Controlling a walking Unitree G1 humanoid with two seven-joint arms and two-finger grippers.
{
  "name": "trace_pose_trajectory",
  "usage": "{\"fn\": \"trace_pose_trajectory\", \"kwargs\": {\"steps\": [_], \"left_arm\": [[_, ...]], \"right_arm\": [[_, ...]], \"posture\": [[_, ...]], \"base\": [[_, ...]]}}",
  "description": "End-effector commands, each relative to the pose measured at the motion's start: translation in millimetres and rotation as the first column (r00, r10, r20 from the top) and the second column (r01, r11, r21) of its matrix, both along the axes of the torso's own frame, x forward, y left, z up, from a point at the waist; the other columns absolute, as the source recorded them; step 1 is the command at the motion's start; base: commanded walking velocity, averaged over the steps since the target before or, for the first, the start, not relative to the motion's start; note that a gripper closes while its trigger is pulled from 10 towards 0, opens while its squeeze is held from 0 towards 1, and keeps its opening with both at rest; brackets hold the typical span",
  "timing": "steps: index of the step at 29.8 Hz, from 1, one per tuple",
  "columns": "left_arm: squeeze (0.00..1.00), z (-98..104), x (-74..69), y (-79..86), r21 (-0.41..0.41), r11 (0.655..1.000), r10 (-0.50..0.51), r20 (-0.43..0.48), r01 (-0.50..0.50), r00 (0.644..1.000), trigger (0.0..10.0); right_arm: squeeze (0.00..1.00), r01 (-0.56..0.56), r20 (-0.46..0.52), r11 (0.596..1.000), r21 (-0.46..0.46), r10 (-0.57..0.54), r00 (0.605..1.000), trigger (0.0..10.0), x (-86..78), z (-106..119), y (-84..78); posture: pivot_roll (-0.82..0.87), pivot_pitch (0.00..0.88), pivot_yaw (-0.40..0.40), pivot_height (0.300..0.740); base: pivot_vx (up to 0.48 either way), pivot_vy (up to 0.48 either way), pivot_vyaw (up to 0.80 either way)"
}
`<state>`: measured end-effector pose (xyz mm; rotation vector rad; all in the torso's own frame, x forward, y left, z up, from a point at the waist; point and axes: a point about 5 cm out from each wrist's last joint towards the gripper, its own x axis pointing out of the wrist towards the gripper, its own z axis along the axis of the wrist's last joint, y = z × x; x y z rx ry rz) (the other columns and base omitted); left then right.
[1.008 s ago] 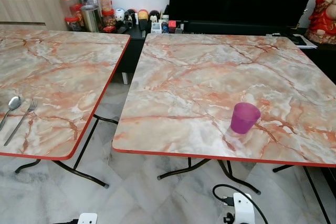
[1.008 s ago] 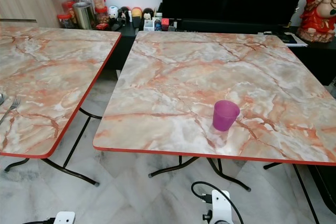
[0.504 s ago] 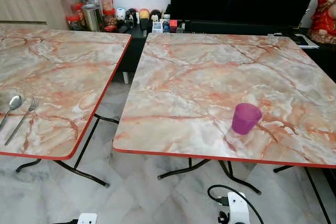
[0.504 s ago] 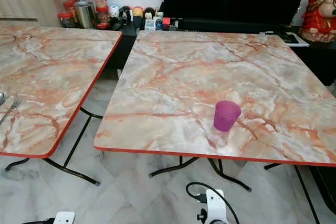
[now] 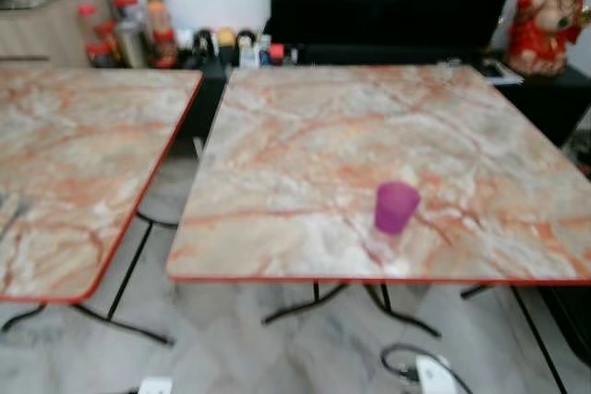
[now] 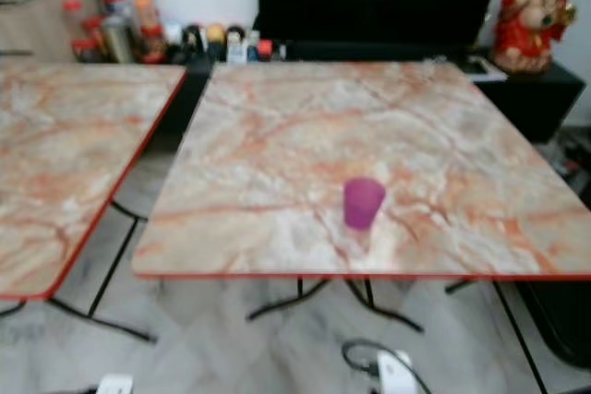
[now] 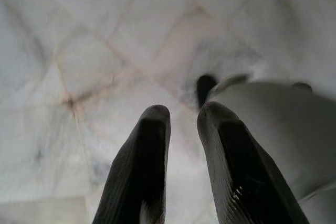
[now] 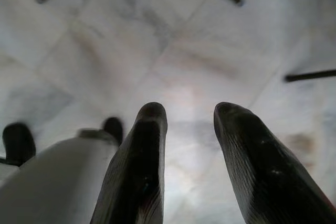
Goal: Setting the table
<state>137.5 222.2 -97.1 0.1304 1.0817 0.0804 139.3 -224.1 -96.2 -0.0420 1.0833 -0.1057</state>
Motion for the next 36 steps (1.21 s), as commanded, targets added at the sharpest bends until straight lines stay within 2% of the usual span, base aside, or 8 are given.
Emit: {"fn": "trace_pose_trajectory", "kwargs": {"steps": [1,5,11,12,13,15,28,36], "left_arm": [[0.0,-0.6,-3.1,2.7,0.018,1.0,-0.011,-0.014,0.011,1.0,10.0],[0.0,-0.6,-3.2,2.7,0.018,1.0,-0.011,-0.014,0.011,1.0,10.0],[0.0,-0.6,-3.1,2.8,0.017,1.0,-0.011,-0.013,0.011,1.0,10.0],[0.0,-0.5,-3.0,2.8,0.017,1.0,-0.009,-0.012,0.009,1.0,10.0],[0.0,-0.3,-2.5,3.0,0.014,1.0,-0.006,-0.011,0.006,1.0,10.0],[0.0,-0.2,-2.1,2.8,0.012,1.0,-0.004,-0.009,0.004,1.0,10.0],[0.0,-0.1,-1.4,2.7,0.009,1.0,0.009,-0.01,-0.009,1.0,10.0],[0.0,0.1,-1.3,3.5,0.017,1.0,0.007,-0.012,-0.007,1.0,10.0]], "right_arm": [[0.0,0.011,0.043,1.0,0.014,-0.011,0.999,10.0,9.5,3.8,0.2],[0.0,0.079,0.048,0.997,0.006,-0.079,0.996,10.0,8.2,6.3,-13.4],[0.0,0.058,0.055,0.998,0.016,-0.059,0.997,10.0,15.5,6.0,-0.8],[0.0,0.065,0.063,0.998,0.02,-0.066,0.996,10.0,19.8,5.8,7.5],[0.0,0.059,0.071,0.998,0.035,-0.062,0.996,10.0,26.6,4.5,31.5],[0.0,0.065,0.075,0.997,0.043,-0.068,0.995,10.0,28.5,4.2,39.7],[0.0,0.104,0.075,0.994,0.045,-0.107,0.991,10.0,31.0,5.6,35.6],[0.0,0.098,0.072,0.994,0.055,-0.102,0.992,10.0,29.8,4.9,37.1]], "posture": [[0.0,0.0,-0.037,0.74],[0.0,0.0,-0.037,0.74],[0.0,0.0,-0.036,0.74],[0.0,0.0,-0.036,0.74],[-0.01,0.0,-0.034,0.74],[-0.01,0.0,-0.035,0.74],[0.0,0.0,-0.034,0.74],[0.0,0.0,-0.035,0.74]], "base": [[0.285,-0.356,0.0],[0.286,-0.354,0.0],[0.286,-0.351,0.0],[0.281,-0.356,0.0],[0.259,-0.36,0.0],[0.251,-0.366,0.0],[0.019,-0.366,0.0],[0.0,0.0,0.0]]}}
